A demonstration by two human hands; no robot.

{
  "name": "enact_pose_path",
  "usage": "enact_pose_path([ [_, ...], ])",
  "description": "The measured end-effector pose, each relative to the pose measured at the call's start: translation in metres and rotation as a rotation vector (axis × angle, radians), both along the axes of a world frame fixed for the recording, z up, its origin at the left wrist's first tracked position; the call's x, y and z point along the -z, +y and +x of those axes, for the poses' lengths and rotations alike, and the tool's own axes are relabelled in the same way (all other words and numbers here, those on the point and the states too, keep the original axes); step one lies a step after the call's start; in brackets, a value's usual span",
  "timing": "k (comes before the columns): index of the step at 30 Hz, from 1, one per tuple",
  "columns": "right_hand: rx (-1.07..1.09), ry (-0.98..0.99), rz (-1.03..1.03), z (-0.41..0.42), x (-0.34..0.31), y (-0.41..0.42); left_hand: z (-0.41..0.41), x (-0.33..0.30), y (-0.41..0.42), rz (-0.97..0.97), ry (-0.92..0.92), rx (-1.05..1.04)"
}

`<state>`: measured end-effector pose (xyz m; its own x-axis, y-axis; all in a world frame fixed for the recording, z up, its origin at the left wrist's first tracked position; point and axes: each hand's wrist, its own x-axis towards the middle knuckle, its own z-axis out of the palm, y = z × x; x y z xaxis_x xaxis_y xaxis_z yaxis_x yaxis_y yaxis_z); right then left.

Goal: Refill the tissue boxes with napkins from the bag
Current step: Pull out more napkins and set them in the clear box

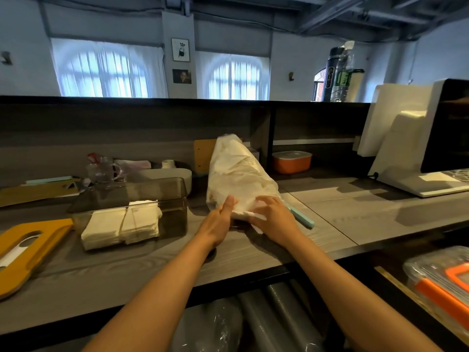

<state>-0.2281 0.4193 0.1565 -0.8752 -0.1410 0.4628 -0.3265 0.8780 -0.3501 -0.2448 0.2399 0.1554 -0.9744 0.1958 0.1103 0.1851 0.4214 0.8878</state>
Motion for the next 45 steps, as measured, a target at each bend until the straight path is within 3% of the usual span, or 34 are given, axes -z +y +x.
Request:
enact_pose_path([
  [6, 0.087, 0.084, -0.216, 0.003, -0.003, 0.007, 0.006, 0.000, -0.002, 0.067, -0.043, -0.033],
  [11, 0.201, 0.164, -0.253, 0.004, -0.009, 0.003, 0.012, 0.000, -0.003, 0.170, 0.276, -0.089],
  [16, 0.124, 0.245, -0.573, -0.003, -0.022, -0.006, 0.018, -0.004, -0.002, 0.274, 0.334, -0.079],
  [22, 0.069, 0.194, -0.989, -0.014, -0.054, -0.026, 0.007, -0.005, -0.004, 0.407, 0.169, -0.133],
  [27, -0.116, -0.029, -1.268, -0.013, -0.090, -0.042, 0.003, -0.008, -0.003, 0.628, 0.062, -0.163],
  [30, -0.327, -0.232, -1.415, -0.014, -0.099, -0.046, 0.001, -0.014, -0.005, 0.888, -0.057, -0.086],
  [32, -0.319, -0.320, -1.370, -0.017, -0.095, -0.050, 0.000, -0.017, -0.008, 1.190, -0.224, 0.019],
  [34, -0.124, -0.285, -1.135, -0.022, -0.082, -0.055, -0.001, -0.015, -0.010, 1.323, -0.338, 0.126],
  [37, 0.049, -0.110, -0.943, -0.027, -0.057, -0.061, 0.000, -0.013, -0.009, 1.231, -0.424, 0.142],
  [42, 0.058, 0.048, -0.901, -0.028, -0.028, -0.057, 0.000, -0.012, -0.002, 0.852, -0.388, 0.089],
  [45, 0.056, 0.028, -0.969, -0.028, -0.025, -0.053, -0.003, -0.006, 0.002, 0.758, -0.350, -0.008],
])
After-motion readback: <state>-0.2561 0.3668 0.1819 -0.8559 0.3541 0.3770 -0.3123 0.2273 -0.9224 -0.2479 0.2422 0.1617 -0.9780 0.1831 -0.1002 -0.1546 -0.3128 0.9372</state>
